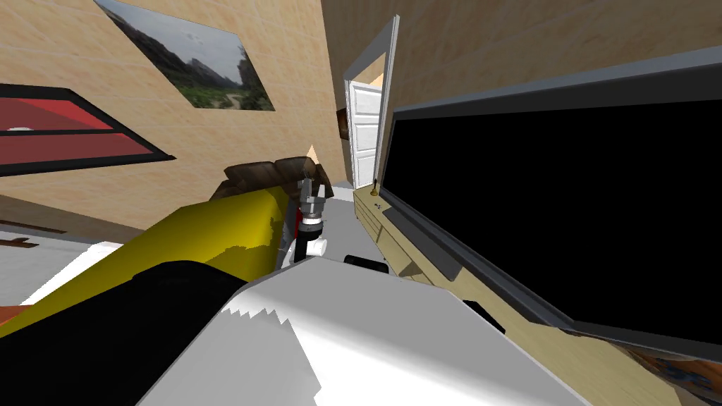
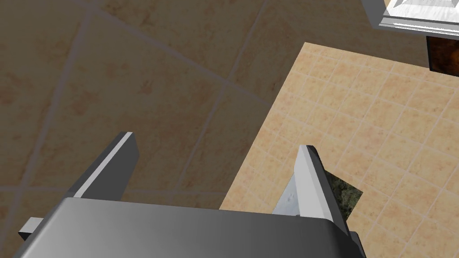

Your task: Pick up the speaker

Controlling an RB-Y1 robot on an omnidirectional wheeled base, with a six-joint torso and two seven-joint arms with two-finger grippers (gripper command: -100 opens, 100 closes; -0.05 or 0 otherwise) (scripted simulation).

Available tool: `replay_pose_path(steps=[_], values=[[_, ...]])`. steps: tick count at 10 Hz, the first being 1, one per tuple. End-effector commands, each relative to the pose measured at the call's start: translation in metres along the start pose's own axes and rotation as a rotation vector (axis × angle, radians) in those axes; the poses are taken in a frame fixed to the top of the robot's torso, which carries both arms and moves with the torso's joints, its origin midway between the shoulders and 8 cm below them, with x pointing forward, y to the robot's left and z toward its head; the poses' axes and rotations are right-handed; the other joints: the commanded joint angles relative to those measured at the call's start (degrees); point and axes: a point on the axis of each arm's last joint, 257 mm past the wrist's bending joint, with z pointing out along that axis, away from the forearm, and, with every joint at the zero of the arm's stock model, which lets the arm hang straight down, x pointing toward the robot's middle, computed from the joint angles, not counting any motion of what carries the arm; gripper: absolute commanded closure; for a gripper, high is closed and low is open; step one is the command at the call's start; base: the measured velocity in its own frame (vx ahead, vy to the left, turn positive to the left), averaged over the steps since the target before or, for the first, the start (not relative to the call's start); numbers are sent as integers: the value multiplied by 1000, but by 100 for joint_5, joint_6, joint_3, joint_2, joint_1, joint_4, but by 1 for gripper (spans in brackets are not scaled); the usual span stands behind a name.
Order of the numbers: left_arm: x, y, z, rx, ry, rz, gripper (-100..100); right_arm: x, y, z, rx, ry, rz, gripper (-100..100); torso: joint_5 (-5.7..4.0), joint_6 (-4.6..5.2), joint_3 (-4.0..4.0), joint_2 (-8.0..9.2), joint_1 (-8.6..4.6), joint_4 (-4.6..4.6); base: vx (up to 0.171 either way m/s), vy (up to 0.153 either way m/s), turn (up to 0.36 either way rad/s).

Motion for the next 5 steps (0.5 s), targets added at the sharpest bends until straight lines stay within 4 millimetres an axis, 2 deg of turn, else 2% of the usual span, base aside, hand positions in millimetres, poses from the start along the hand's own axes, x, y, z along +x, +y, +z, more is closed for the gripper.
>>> replay_pose_path(steps=[1, 2, 3, 4, 5], values=[[0, 0, 0, 0, 0, 0, 0, 8, -7, -8, 11, 27, -26, -100, 0, 0, 0, 0, 0, 0, 53, 1, 263], [0, 0, 0, 0, 0, 0, 0, 27, -21, -22, 27, 81, -75, -100, 0, 5, -2, -2, -3, -1, 61, -6, 360], [0, 0, 0, 0, 0, 0, 0, 28, -22, -23, 31, 84, -74, -100, -2, 1, -3, -6, -7, -1, 60, -6, 255], [0, 0, 0, 0, 0, 0, 0, 45, -35, -37, 44, 137, -120, -100, -1, 6, -4, -6, -5, -2, 74, 3, 390], [0, 0, 0, 0, 0, 0, 0, 46, -36, -37, 46, 138, -120, -100, 0, 0, -7, -12, -4, -3, 61, -9, 283]])
